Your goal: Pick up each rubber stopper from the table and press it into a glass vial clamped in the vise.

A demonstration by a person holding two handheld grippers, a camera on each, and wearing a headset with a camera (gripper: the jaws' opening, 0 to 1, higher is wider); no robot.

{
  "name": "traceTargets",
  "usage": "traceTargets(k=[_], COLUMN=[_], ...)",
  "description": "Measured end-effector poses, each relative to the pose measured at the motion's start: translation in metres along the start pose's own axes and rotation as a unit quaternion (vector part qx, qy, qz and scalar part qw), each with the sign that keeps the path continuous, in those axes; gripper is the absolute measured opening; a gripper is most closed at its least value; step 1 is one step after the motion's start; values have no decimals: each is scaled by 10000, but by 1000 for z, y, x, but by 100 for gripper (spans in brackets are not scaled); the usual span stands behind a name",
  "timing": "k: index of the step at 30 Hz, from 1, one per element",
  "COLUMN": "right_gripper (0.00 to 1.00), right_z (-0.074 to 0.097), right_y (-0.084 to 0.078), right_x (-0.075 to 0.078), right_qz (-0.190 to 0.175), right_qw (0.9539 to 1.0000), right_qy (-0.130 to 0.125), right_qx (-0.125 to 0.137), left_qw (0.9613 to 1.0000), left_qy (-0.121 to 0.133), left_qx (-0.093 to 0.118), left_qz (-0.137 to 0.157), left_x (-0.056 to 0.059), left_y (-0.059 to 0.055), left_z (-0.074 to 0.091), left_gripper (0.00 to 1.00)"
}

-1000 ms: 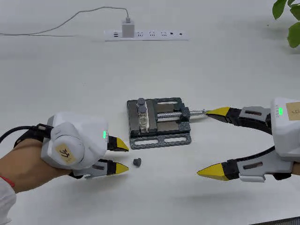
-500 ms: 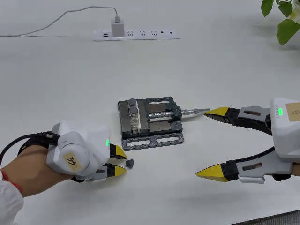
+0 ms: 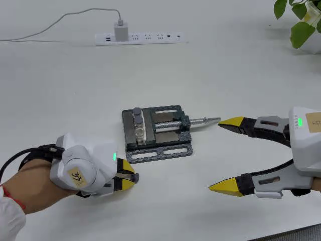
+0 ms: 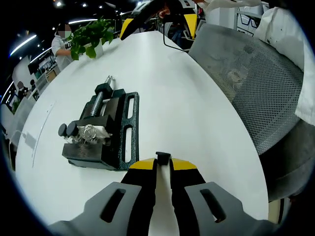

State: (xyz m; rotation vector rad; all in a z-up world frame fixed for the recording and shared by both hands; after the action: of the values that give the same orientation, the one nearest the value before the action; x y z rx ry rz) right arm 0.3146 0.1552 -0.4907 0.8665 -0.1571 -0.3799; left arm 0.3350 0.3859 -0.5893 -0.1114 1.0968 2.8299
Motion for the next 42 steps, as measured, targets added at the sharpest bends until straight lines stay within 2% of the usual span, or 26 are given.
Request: traceTargets(k=[18, 26, 31, 36, 42], right_gripper=[71, 70, 70, 69, 68], right_z=[-1, -2, -2, -2, 1], right_y=[3, 6, 11, 20, 36], right_x=[-1, -5, -7, -10, -13], right_qz=[18, 38, 75, 132, 64], right_qw=[10000, 10000, 9999, 9997, 9989], right_qy=[-1, 12, 25, 52, 95], right_qx=[30, 64, 119, 196, 460], left_qw=[9999, 9982, 9954, 9912, 9859], left_qy=[153, 377, 620, 870, 1132], left_qx=[-31, 220, 434, 707, 957], left_qz=[34, 408, 585, 704, 776], left_x=[2, 3, 2, 3, 6], left_y=[0, 6, 17, 34, 52], left_z=[0, 11, 25, 41, 60], left_gripper=[4, 4, 4, 4, 4])
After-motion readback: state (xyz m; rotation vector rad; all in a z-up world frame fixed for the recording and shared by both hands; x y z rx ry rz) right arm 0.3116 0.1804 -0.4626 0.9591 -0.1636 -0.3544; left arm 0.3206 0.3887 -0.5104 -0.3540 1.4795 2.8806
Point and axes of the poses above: the centre of the closed fingertips' face, and the gripper's own axes: z roughly backward along the fingers, x roughly to its right, y roughly out of its top, the point moved 8 cm from there along z, roughly backward along the fingers, and after that the axes turned 4 degrees about -z, right-handed, at the moved point
